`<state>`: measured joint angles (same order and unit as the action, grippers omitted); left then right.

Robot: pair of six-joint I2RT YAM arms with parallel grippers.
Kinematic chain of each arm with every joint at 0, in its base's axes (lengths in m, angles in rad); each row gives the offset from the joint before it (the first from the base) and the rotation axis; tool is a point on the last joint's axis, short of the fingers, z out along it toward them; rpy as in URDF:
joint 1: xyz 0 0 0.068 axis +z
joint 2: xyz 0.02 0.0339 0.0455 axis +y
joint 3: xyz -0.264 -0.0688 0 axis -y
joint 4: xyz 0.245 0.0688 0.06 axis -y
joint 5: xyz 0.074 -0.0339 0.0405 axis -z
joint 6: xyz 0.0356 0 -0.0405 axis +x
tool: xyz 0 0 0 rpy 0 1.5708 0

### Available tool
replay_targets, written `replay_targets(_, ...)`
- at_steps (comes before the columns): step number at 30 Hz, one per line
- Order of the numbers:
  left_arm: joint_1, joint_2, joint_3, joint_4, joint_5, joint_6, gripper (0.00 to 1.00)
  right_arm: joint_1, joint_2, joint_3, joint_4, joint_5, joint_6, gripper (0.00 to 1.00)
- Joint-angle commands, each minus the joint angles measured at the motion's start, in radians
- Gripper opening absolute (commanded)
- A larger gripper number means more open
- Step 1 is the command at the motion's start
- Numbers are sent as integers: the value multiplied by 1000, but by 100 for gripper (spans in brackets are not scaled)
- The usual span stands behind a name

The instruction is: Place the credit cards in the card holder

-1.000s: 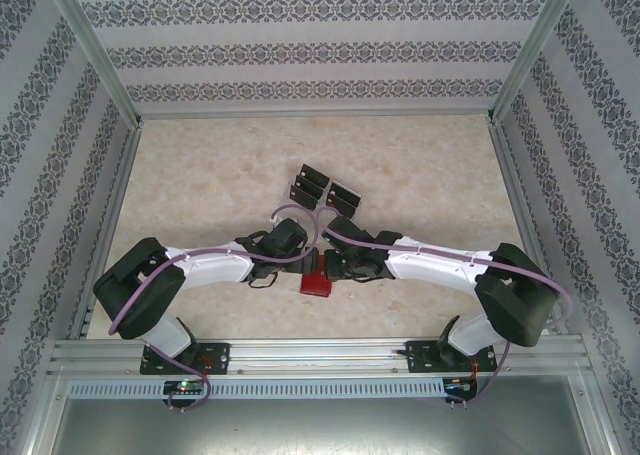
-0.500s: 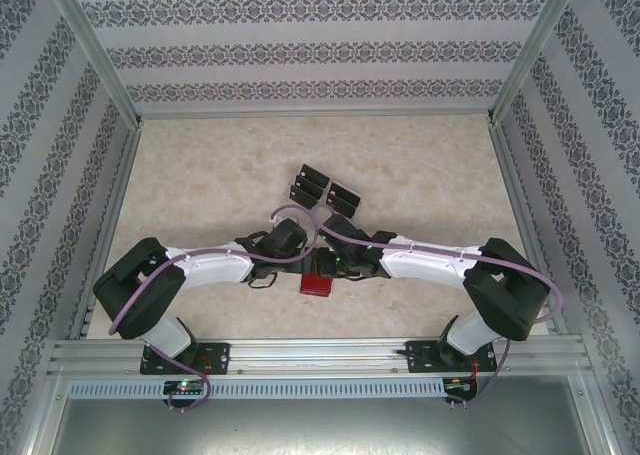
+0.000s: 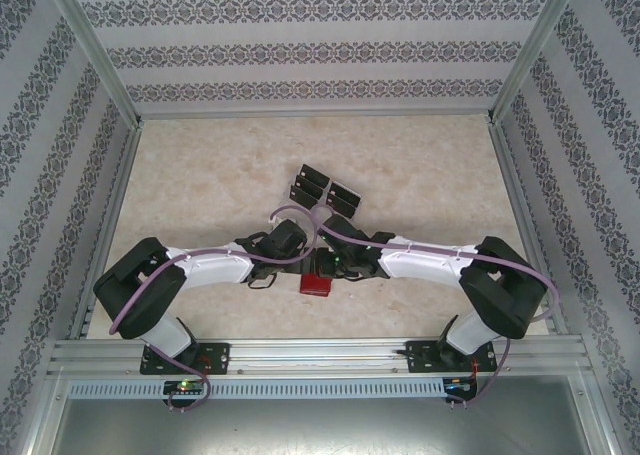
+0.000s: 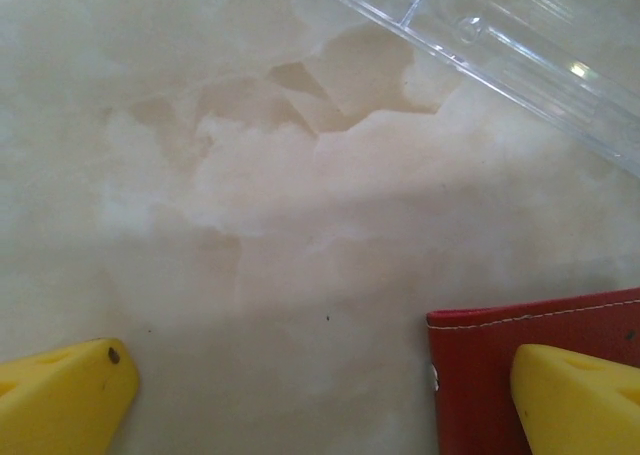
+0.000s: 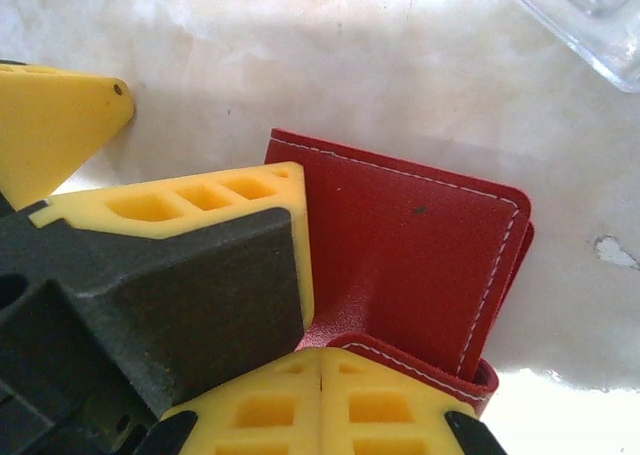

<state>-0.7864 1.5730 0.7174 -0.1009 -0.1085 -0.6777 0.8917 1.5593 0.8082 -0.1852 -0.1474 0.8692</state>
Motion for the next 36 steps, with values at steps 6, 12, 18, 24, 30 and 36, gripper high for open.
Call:
replay_targets(6, -16, -125, -27, -170, -33, -88, 100, 1, 79, -44, 59, -13, 23, 0)
replay_targets(12, -16, -172, -28, -197, -48, -89, 100, 0, 94, -44, 64, -12, 27, 0)
replay_targets(18, -16, -168, -45, -191, -45, -83, 100, -2, 86, -67, 53, 8, 37, 0)
replay_targets(24, -16, -137, -45, -175, -31, -71, 100, -7, 68, -140, 55, 43, 66, 0)
replay_targets(30, -16, -106, -36, -153, -23, -55, 100, -10, 80, -208, 62, 67, 107, 0)
replay_targets(36, -16, -73, -9, -144, -40, -42, 100, -13, 127, -216, 53, 64, 115, 0)
